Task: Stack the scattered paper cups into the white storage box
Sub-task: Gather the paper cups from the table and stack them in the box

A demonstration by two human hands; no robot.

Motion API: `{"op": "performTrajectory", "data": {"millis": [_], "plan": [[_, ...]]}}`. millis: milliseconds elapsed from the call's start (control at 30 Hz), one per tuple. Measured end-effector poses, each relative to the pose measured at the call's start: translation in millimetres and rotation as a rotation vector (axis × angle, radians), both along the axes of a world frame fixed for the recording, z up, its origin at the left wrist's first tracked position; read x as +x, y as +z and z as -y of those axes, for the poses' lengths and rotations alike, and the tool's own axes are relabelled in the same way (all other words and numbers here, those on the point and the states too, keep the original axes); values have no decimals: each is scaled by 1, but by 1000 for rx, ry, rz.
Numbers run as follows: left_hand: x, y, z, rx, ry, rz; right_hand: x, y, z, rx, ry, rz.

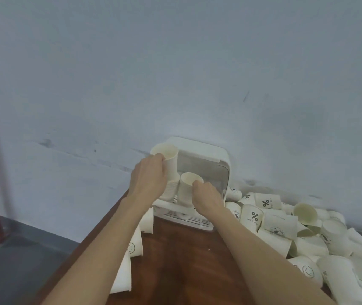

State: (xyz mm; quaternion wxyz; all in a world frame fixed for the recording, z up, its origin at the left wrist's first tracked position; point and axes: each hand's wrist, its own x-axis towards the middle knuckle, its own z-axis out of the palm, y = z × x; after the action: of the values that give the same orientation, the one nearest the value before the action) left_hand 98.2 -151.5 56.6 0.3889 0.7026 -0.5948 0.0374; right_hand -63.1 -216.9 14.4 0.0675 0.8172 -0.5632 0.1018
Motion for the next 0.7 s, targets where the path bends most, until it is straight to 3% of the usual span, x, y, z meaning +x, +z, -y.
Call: {"op": "performTrajectory", "data": {"millis": [233, 700], "plan": [[1, -6, 36, -18, -9, 20, 1, -1, 0, 0, -5, 15], [5, -42, 56, 179, -11, 193, 1, -7, 0, -8, 4, 28]]}}
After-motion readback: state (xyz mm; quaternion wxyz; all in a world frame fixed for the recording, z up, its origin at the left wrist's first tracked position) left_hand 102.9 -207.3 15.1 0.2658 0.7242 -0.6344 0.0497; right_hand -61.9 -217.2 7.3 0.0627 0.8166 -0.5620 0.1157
